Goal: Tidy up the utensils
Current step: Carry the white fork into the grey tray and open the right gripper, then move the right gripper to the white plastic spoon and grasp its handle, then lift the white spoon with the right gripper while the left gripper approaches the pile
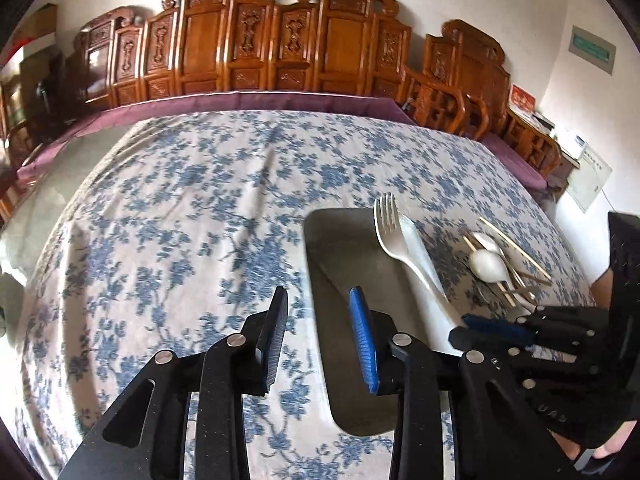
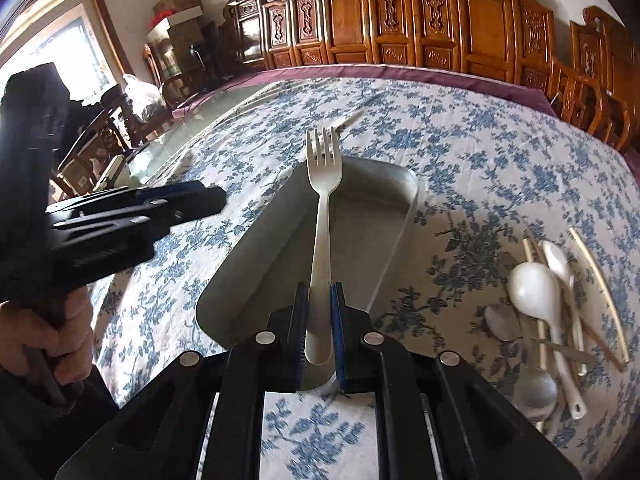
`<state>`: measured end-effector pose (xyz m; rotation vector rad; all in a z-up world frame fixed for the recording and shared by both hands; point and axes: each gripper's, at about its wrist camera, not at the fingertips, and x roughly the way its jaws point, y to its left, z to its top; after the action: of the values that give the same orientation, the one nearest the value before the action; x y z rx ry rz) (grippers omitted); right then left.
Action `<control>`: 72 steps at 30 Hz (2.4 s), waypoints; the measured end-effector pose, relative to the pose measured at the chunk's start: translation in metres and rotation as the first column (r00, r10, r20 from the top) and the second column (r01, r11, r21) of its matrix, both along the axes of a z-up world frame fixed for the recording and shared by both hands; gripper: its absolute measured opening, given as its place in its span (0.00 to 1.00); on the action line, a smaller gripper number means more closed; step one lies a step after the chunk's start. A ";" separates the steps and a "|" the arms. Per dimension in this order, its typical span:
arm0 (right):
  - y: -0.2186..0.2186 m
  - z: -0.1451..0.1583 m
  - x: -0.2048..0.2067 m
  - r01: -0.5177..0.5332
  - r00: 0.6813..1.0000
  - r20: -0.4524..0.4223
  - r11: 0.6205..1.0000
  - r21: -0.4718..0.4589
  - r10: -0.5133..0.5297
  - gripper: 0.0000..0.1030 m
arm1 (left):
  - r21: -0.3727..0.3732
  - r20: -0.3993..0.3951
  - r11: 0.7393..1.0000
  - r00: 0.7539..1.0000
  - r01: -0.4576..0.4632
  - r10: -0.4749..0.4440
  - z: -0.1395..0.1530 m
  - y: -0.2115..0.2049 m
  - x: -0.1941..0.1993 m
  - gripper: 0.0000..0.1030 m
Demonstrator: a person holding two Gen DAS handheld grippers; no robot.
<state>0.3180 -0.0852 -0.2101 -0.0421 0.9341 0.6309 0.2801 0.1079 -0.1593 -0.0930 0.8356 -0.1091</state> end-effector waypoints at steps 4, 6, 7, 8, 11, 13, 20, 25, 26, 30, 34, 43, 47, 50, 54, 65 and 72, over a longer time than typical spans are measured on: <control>0.010 -0.010 0.006 -0.006 1.000 -0.019 1.000 0.009 0.006 0.15 | -0.006 -0.003 1.000 1.000 -0.020 0.020 0.000 0.007 0.001 0.29; 0.010 -0.012 0.008 -0.012 1.000 -0.023 1.000 0.020 0.013 0.29 | -0.007 -0.002 1.000 1.000 -0.021 0.021 0.000 0.007 0.001 0.29; 0.009 -0.013 0.008 -0.014 1.000 -0.023 1.000 0.024 0.015 0.30 | -0.007 -0.002 1.000 1.000 -0.019 0.019 -0.001 0.007 0.001 0.29; 0.007 -0.013 0.007 -0.015 1.000 -0.024 0.999 0.030 0.016 0.30 | -0.005 -0.001 1.000 1.000 -0.015 0.015 0.000 0.006 0.001 0.29; -0.004 -0.007 0.002 -0.013 1.000 -0.005 0.999 0.050 0.013 0.30 | -0.001 0.002 1.000 1.000 -0.002 0.002 0.001 0.001 -0.001 0.31; -0.015 -0.001 -0.003 -0.013 1.000 0.024 0.999 0.043 0.012 0.30 | -0.004 0.005 1.000 1.000 0.010 -0.010 0.003 -0.004 -0.003 0.40; -0.090 0.017 -0.025 0.059 0.992 0.108 0.998 -0.004 -0.058 0.30 | -0.011 0.015 0.998 0.998 0.059 -0.059 0.007 -0.033 -0.011 0.64; -0.145 0.018 -0.028 0.139 0.982 0.137 0.988 -0.066 -0.129 0.30 | 0.012 0.024 0.993 0.992 0.121 -0.121 0.013 -0.062 -0.018 0.72; -0.156 0.017 -0.028 0.157 0.980 0.138 0.985 -0.069 -0.147 0.30 | 0.018 0.025 0.991 0.991 0.133 -0.134 0.014 -0.069 -0.020 0.72; -0.183 0.011 -0.025 0.197 0.973 0.141 0.977 -0.085 -0.184 0.30 | 0.022 0.019 0.987 0.987 0.162 -0.162 0.016 -0.086 -0.022 0.76; -0.196 -0.002 -0.019 0.214 0.970 0.144 0.971 -0.111 -0.198 0.30 | 0.025 0.010 0.982 0.983 0.185 -0.185 0.013 -0.105 -0.024 0.81; -0.214 -0.030 0.005 0.235 0.968 0.106 0.968 -0.085 -0.226 0.30 | 0.038 -0.029 0.972 0.972 0.233 -0.232 -0.002 -0.144 -0.024 0.81; -0.208 -0.027 0.014 0.210 0.974 0.106 0.976 -0.060 -0.203 0.30 | 0.049 -0.038 0.970 0.971 0.239 -0.238 -0.008 -0.155 -0.022 0.81; -0.199 -0.030 0.026 0.183 0.979 0.098 0.981 -0.065 -0.176 0.30 | 0.048 -0.044 0.971 0.972 0.234 -0.232 -0.011 -0.158 -0.018 0.81; -0.185 -0.041 0.044 0.138 0.989 0.065 0.987 -0.084 -0.133 0.30 | 0.046 -0.049 0.973 0.973 0.228 -0.226 -0.013 -0.161 -0.016 0.81; -0.167 -0.064 0.069 0.072 0.997 0.014 0.983 -0.168 -0.070 0.22 | 0.057 -0.066 0.971 0.971 0.233 -0.229 -0.019 -0.166 -0.016 0.81; -0.175 -0.059 0.067 0.081 0.997 0.022 0.990 -0.118 -0.078 0.10 | 0.062 -0.065 0.970 0.971 0.235 -0.231 -0.020 -0.166 -0.017 0.81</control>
<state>0.3854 -0.2603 -0.2692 -0.1162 0.9509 0.4997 0.2634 -0.0586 -0.1789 0.0688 0.9048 -0.2997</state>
